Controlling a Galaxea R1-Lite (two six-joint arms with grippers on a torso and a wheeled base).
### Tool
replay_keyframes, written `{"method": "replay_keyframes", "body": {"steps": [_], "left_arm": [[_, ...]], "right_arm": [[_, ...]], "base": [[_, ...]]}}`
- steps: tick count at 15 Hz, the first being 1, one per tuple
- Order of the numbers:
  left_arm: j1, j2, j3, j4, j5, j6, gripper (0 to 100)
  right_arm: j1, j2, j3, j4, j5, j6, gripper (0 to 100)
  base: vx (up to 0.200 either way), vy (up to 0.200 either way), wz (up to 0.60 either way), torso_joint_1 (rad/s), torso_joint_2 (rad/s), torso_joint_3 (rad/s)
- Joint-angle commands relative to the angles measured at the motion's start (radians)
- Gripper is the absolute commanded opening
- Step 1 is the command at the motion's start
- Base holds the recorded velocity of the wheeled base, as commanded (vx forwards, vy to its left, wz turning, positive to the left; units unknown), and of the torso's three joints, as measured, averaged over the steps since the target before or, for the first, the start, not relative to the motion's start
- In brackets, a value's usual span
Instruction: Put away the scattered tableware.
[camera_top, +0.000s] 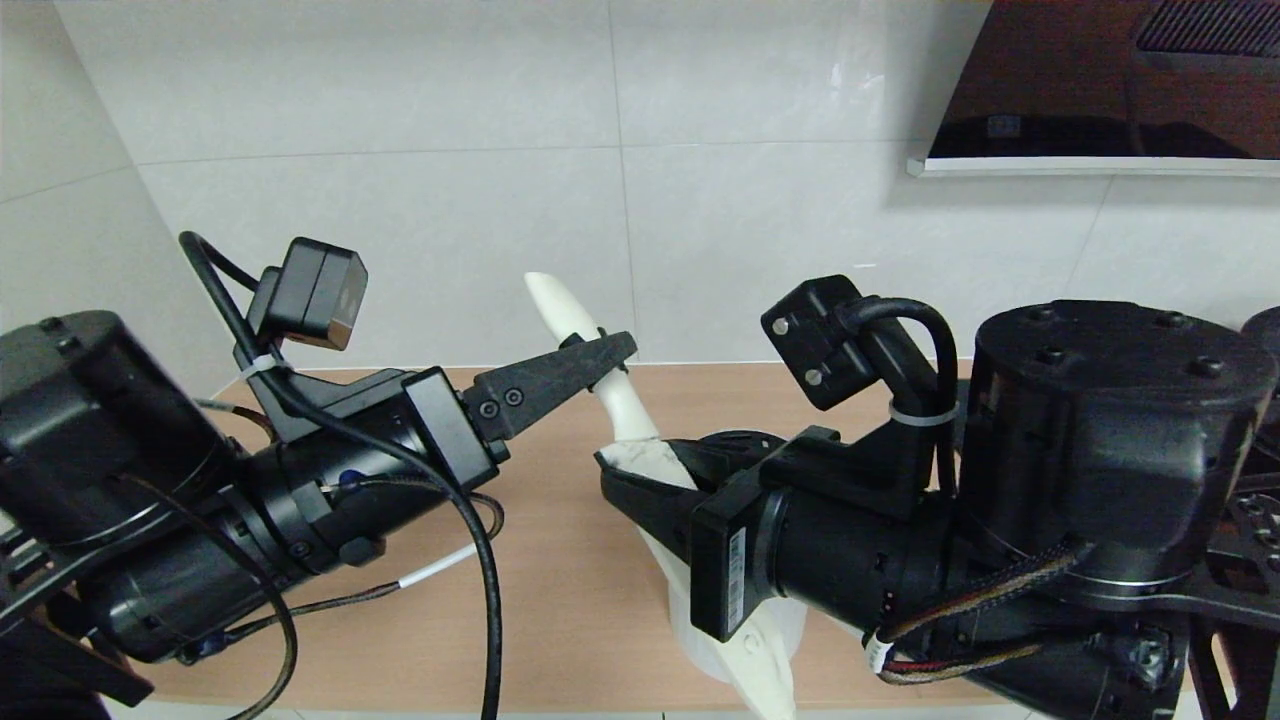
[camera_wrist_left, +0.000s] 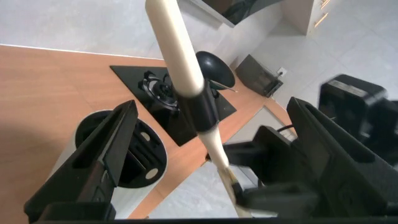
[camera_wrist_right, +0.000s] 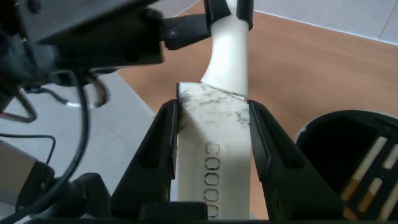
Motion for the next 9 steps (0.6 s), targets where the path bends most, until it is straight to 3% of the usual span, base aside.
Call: {"method": "replay_keyframes", "body": {"steps": [1, 9], "left_arm": [[0.000, 0.003, 0.000, 0.000, 0.000, -0.001, 100], [-0.003, 0.011, 0.000, 0.000, 0.014, -0.001, 100]], "right_arm": [[0.008, 0.004, 0.002, -0.001, -0.002, 0.000, 0], [0.027, 0.004, 0.009, -0.001, -0.004, -0.006, 0]], "base": [[0.000, 0.000, 0.00, 0.000, 0.00, 0.000], [0.000, 0.000, 0.00, 0.000, 0.00, 0.000]]}}
